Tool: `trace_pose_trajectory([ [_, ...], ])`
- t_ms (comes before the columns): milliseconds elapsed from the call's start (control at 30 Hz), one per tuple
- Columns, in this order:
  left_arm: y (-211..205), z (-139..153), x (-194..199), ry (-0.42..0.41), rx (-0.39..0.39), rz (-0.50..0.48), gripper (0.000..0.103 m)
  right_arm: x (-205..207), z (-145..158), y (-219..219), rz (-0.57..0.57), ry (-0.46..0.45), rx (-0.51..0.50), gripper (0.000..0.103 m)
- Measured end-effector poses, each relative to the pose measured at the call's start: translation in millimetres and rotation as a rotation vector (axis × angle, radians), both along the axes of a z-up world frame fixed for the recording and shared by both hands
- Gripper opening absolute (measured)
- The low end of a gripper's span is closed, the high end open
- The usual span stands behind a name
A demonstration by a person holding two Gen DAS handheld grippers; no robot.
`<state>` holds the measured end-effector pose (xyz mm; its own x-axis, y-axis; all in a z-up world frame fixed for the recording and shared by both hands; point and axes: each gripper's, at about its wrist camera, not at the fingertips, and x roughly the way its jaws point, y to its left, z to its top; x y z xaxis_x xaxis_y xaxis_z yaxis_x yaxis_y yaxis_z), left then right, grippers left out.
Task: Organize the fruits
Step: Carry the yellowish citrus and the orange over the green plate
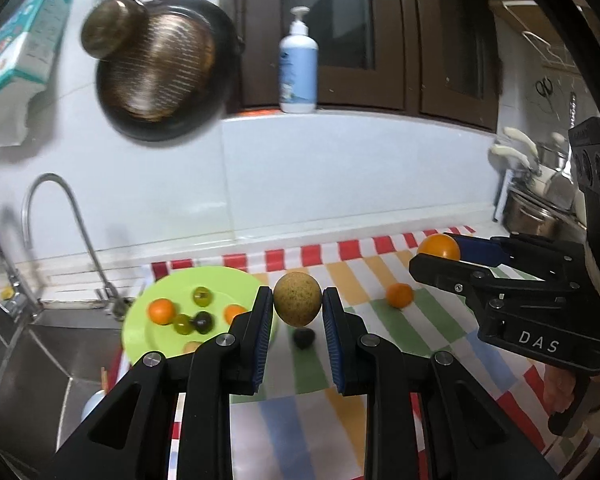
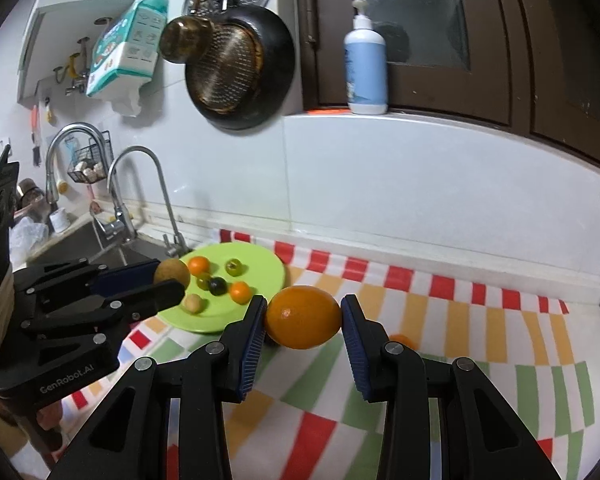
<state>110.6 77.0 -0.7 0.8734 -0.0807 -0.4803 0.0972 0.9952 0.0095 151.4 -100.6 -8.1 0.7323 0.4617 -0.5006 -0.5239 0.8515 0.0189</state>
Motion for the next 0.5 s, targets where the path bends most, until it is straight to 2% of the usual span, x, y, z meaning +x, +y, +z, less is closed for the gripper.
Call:
trace_pose_trajectory([
  [267, 30, 7, -5, -0.003, -0.017, 0.069, 0.025, 1, 8, 27, 0.029, -0.002, 0.029, 0.039],
  [500, 57, 11, 1, -0.005, 0.011, 0.152, 0.025, 16, 13, 53, 0.043, 0.014, 0.040, 0.039],
])
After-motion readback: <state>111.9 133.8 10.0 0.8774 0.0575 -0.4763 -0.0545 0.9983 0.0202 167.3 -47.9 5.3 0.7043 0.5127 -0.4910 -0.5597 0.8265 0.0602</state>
